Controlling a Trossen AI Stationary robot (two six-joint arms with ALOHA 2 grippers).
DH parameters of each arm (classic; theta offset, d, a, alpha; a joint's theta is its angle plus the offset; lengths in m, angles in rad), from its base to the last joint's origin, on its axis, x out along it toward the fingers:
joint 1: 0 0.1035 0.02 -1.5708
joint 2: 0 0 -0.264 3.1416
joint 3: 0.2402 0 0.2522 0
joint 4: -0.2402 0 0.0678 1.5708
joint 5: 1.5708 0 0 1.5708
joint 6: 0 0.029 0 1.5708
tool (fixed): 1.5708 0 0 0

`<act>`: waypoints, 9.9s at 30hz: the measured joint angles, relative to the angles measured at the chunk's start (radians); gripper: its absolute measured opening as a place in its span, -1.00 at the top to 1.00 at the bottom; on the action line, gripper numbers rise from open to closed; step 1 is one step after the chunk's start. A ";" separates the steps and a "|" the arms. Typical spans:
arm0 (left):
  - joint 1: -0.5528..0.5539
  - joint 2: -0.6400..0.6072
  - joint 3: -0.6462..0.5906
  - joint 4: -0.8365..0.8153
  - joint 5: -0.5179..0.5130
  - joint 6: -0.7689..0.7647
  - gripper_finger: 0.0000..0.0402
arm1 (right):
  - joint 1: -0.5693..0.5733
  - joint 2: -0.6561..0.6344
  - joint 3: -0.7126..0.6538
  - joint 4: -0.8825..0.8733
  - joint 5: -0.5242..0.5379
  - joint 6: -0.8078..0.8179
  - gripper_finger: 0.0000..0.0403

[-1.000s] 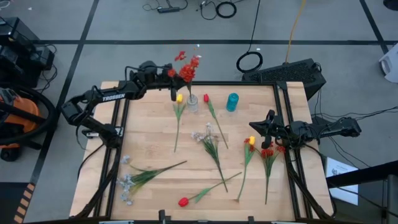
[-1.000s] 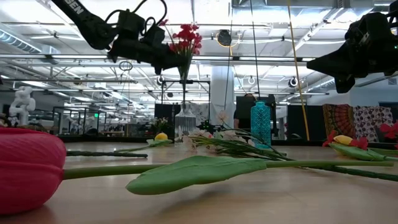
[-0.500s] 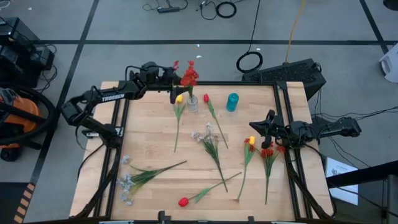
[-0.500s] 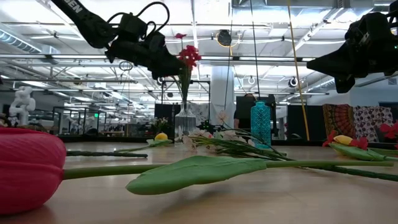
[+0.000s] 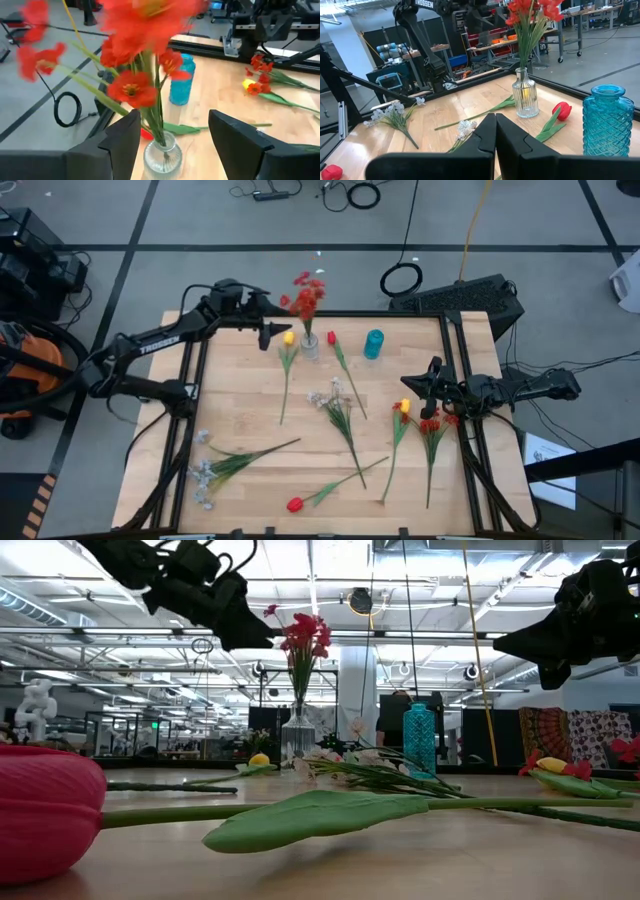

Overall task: Sort flowers into vase by color
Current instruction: Put the right yellow tulip into the blue vase, then put the yellow tulip into the blue vase

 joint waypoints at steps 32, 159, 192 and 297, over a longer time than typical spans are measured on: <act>-0.260 -0.080 0.000 -0.673 -0.426 -0.863 -0.19 | 0.000 0.000 0.000 0.000 0.000 0.000 1.00; -0.256 -0.079 0.000 -0.854 -0.446 -0.441 -0.19 | -0.273 0.882 0.705 0.013 0.239 -0.066 0.99; -0.256 -0.079 0.000 -0.827 -0.455 -0.558 -0.19 | -0.709 0.946 0.680 0.257 -0.291 -0.251 1.00; -0.498 0.640 0.272 -0.697 -0.695 -1.289 -0.19 | -0.581 0.694 0.794 -1.181 -0.256 0.299 0.79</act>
